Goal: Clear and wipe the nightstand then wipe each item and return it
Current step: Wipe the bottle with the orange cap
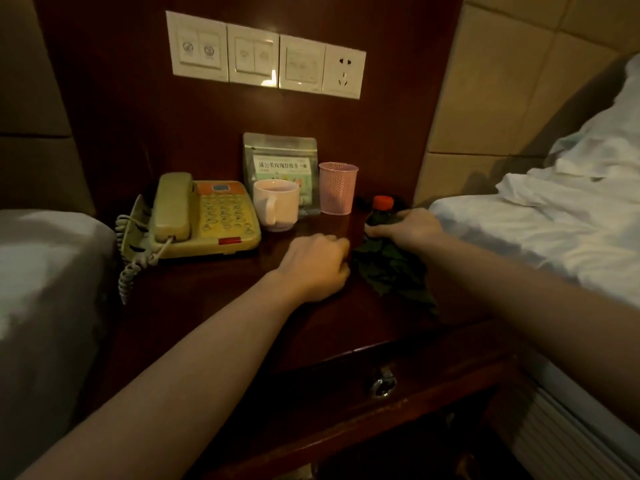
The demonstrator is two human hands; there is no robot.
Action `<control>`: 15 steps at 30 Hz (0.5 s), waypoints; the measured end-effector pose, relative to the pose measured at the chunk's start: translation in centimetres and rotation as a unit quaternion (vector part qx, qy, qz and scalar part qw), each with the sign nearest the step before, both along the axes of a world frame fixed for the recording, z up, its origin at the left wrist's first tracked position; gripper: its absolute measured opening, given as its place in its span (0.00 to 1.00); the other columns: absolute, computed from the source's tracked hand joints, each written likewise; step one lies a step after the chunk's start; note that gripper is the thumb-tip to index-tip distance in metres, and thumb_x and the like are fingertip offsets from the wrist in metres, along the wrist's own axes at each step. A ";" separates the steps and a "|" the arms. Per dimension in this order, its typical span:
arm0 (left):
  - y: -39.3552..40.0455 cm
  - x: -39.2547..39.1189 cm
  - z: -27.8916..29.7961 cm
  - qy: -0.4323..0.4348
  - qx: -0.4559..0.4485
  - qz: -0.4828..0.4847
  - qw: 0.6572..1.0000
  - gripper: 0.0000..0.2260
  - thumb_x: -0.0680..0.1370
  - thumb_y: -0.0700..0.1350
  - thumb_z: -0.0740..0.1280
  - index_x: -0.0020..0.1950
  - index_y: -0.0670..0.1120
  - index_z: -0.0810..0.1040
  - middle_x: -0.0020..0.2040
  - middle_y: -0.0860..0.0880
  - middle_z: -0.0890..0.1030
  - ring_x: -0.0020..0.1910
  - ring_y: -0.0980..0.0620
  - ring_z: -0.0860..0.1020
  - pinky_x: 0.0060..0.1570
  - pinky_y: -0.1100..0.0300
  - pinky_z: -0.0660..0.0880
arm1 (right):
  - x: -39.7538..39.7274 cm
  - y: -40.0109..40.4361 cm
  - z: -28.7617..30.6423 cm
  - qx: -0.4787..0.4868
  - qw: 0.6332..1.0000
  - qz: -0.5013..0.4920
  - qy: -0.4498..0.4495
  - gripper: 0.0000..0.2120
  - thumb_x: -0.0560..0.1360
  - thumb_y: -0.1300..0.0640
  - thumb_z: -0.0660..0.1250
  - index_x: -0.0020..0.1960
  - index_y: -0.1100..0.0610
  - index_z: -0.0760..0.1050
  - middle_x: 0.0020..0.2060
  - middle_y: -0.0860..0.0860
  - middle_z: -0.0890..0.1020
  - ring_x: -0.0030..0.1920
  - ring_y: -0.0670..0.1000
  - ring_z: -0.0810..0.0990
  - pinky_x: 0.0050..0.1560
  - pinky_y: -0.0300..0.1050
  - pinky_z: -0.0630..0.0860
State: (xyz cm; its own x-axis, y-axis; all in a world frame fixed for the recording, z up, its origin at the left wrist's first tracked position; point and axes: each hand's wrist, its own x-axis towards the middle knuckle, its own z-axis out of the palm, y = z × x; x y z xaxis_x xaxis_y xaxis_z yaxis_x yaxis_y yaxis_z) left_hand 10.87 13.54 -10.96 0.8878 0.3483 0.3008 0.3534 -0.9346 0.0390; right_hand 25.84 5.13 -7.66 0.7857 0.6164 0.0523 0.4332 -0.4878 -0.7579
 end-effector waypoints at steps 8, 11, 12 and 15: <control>1.4 1.6 -1.0 -0.007 0.025 -0.007 1.000 0.14 0.80 0.51 0.58 0.61 0.45 0.72 0.58 0.45 0.74 0.58 0.46 0.72 0.52 0.53 0.67 | 5.9 8.7 -1.3 0.056 0.997 -0.056 0.012 0.25 0.70 0.46 0.73 0.60 0.60 0.75 0.56 0.55 0.79 0.57 0.55 0.77 0.56 0.49 0.74; 1.6 1.7 -1.0 -0.001 0.007 0.020 1.000 0.16 0.80 0.52 0.57 0.63 0.46 0.70 0.60 0.45 0.73 0.60 0.46 0.71 0.57 0.52 0.67 | 7.4 10.9 -1.9 0.075 0.989 -0.088 0.088 0.26 0.70 0.55 0.74 0.64 0.63 0.72 0.60 0.58 0.78 0.59 0.56 0.77 0.55 0.47 0.74; 1.6 1.7 -1.0 0.003 0.001 0.026 1.000 0.16 0.80 0.52 0.57 0.64 0.46 0.70 0.61 0.45 0.72 0.60 0.46 0.70 0.58 0.52 0.67 | 7.8 11.4 -2.2 0.072 0.989 -0.089 0.098 0.25 0.71 0.57 0.73 0.64 0.63 0.72 0.60 0.58 0.78 0.59 0.56 0.77 0.53 0.46 0.74; 1.5 1.9 -0.8 0.015 -0.001 0.027 1.000 0.16 0.80 0.52 0.57 0.65 0.46 0.69 0.62 0.45 0.72 0.61 0.46 0.70 0.59 0.51 0.66 | 8.9 12.1 -2.4 0.060 0.993 -0.067 0.077 0.22 0.73 0.59 0.71 0.65 0.62 0.72 0.60 0.58 0.77 0.59 0.56 0.76 0.54 0.45 0.73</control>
State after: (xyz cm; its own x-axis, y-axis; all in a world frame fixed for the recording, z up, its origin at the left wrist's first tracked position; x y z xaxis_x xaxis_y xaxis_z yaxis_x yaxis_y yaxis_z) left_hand 12.80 15.09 -11.78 0.8765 0.3961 0.2737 0.4042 -0.9142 0.0284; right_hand 34.73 17.26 -10.05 0.8642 0.5030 -0.0082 0.2447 -0.4345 -0.8668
